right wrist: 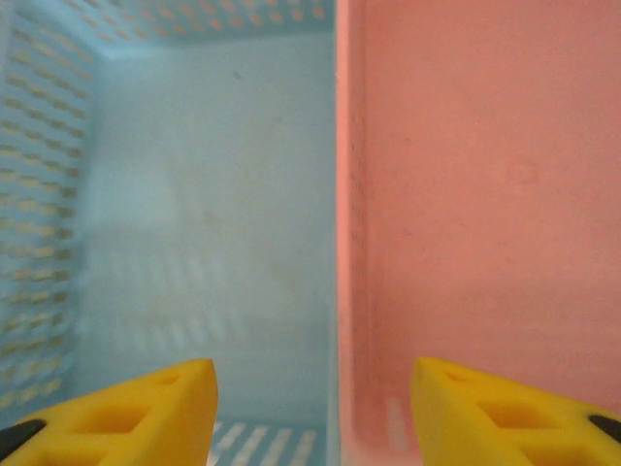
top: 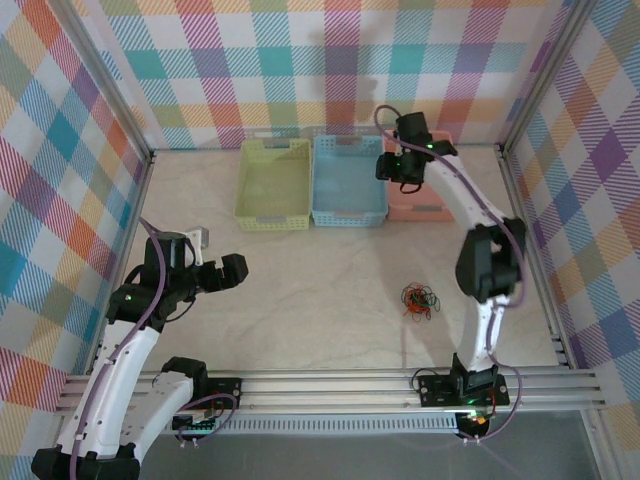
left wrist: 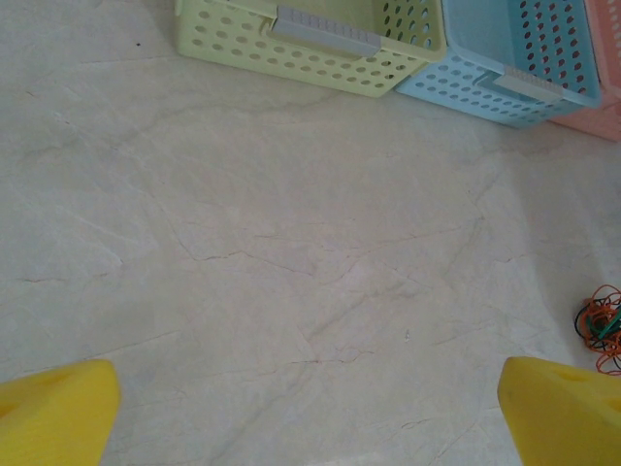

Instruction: Untangle the cables

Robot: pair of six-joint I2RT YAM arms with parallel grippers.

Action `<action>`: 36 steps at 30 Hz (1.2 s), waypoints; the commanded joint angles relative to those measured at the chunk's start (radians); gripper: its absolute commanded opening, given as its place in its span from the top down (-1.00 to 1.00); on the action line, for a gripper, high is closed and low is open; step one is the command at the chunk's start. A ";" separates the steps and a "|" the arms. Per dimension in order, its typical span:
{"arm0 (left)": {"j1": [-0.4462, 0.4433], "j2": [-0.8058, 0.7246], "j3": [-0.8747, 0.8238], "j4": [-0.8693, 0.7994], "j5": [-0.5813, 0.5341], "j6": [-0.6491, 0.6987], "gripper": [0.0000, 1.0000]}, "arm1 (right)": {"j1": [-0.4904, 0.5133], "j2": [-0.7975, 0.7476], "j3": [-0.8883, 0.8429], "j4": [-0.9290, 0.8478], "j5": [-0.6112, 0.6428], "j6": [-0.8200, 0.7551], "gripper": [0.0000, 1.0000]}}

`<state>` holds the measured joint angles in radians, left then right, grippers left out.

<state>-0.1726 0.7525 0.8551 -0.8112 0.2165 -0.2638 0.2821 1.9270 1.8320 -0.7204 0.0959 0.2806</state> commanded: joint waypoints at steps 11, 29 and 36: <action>-0.004 -0.015 -0.009 -0.007 0.013 0.019 -0.99 | 0.012 -0.586 -0.682 -0.102 -0.112 0.122 -0.18; -0.005 -0.014 -0.012 -0.003 0.026 0.020 -0.99 | 0.012 -0.539 -1.006 -0.065 -0.131 0.155 -0.30; -0.007 -0.008 -0.013 -0.003 0.029 0.020 -0.99 | 0.034 -0.458 -0.997 -0.042 -0.164 0.140 -0.14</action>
<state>-0.1738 0.7425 0.8543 -0.8112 0.2272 -0.2634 0.3008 1.4395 0.8246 -0.7700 -0.0299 0.4126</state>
